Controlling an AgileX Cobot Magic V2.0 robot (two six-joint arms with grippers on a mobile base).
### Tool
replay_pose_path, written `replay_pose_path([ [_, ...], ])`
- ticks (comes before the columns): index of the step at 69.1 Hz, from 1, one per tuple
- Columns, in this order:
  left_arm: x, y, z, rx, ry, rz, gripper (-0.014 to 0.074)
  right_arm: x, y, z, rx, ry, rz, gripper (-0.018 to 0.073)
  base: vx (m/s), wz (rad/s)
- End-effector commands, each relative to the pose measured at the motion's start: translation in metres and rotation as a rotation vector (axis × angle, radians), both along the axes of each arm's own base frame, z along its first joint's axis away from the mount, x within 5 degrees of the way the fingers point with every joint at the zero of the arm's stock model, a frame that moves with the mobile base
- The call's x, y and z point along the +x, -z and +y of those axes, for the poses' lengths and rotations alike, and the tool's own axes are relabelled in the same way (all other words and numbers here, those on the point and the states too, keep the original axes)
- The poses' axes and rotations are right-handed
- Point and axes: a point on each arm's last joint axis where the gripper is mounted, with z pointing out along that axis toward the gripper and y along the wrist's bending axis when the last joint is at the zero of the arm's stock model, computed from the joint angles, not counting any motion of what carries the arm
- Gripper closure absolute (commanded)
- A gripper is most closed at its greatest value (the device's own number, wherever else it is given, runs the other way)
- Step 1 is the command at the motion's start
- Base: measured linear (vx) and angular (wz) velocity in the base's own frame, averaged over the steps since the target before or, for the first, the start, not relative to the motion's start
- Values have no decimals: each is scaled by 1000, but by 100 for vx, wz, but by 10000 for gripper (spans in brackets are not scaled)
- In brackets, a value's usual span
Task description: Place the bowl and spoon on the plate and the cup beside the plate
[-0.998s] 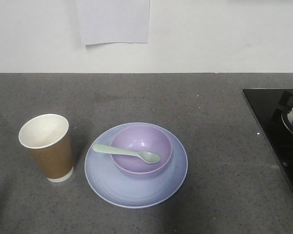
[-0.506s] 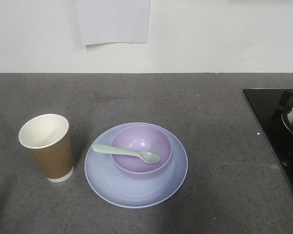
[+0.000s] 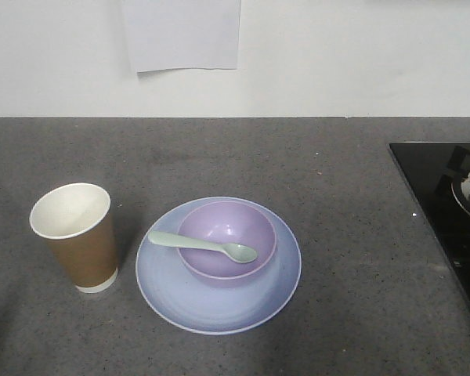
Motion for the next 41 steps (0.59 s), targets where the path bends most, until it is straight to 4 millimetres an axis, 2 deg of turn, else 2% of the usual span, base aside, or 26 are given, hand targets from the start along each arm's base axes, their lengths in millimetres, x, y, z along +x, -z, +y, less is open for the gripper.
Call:
replay_pose_path([
  [1,-3,-14,0,-17,8,-108,603,-1,-4,0,11,5,-78,570,0,0],
  [41,-3,-14,0,-17,8,-108,603,-1,-4,0,25,3,-78,570,0,0],
])
